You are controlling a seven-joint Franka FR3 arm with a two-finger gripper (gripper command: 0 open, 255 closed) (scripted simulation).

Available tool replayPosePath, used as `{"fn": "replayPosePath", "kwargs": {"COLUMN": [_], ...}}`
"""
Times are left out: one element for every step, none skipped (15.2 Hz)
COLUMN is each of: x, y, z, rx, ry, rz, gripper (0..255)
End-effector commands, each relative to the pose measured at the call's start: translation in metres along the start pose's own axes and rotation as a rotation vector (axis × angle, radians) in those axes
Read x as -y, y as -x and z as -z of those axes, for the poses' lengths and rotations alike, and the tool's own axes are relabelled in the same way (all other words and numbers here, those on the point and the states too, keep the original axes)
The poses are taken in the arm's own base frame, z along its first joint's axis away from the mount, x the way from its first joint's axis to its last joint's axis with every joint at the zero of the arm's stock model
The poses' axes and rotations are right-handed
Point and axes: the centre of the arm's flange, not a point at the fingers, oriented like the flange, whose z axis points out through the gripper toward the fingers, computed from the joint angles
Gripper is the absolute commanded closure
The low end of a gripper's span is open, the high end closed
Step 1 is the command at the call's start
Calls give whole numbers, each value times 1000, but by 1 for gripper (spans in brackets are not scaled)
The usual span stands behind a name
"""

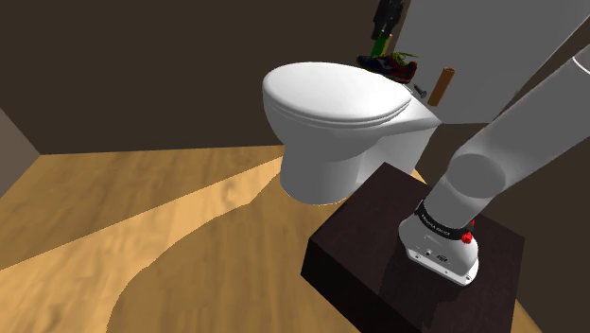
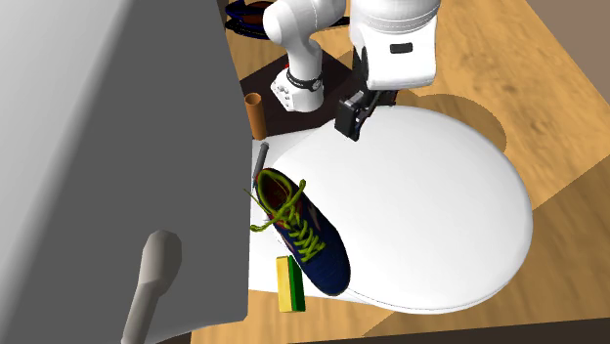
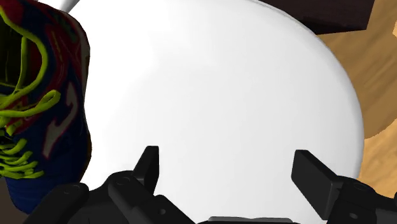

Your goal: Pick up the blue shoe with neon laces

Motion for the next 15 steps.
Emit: {"fn": "replayPosePath", "kwargs": {"x": [-27, -41, -55, -69, -82, -96, -110, -124, -138, -152, -166, -179, -193, -207, -215], "y": [-3, -6, -8, -11, -13, -16, -18, -20, -22, -24, -26, -28, -30, -31, -32], "z": [-2, -4, -5, -6, -8, -9, -11, -13, -15, -17, -19, -21, -23, -25, -27], "rx": [13, 19, 25, 31, 37, 44, 50, 56, 62, 68, 74, 80, 87, 93, 96], "ry": [-10, -15, -20, -25, -30, -35, -40, -45, -50, -55, -60, -65, -70, -75, -78], "rz": [-13, -20, -27, -33, -40, -47, -54, -60, -67, -74, -81, -87, -94, -101, -105], "gripper": [0, 0, 0, 0, 0, 0, 0, 0, 0, 0, 0, 0, 0, 0, 0]}}
